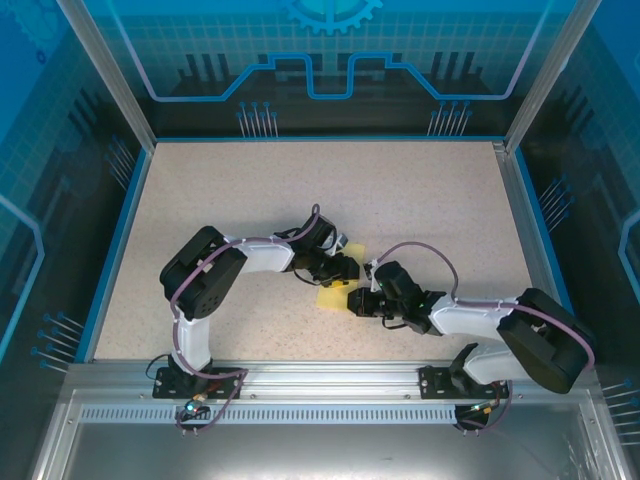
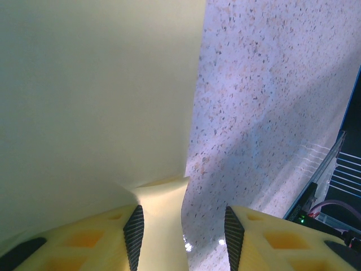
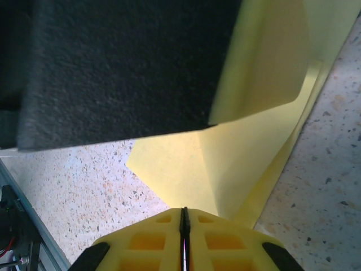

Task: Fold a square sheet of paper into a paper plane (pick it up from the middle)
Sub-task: Fold the triangle a second time at the center of the table.

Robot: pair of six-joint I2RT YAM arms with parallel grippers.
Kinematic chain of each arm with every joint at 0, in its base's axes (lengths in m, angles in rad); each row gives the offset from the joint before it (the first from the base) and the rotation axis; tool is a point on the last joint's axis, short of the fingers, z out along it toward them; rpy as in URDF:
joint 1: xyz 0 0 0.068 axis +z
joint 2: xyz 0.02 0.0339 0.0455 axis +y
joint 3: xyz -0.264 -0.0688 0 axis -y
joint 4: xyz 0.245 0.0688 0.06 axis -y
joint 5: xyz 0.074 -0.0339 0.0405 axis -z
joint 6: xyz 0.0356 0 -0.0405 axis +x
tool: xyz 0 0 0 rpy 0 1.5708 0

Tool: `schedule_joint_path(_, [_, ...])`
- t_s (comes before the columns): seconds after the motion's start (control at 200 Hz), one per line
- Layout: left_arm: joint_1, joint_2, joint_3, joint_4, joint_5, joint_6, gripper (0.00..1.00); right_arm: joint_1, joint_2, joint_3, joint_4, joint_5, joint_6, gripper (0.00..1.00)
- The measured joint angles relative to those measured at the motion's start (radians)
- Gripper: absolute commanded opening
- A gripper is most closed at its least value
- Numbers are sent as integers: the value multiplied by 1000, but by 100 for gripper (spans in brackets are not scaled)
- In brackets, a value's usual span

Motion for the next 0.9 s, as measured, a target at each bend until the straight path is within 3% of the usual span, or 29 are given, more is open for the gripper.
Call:
schedule_joint_path(0.325, [0, 0, 0, 0, 0, 1, 46, 0, 89, 0, 19, -1, 0, 9])
schedule_joint_path(0.9, [1, 3, 2, 0, 8, 5, 46, 0, 107, 0, 41, -8, 3, 7])
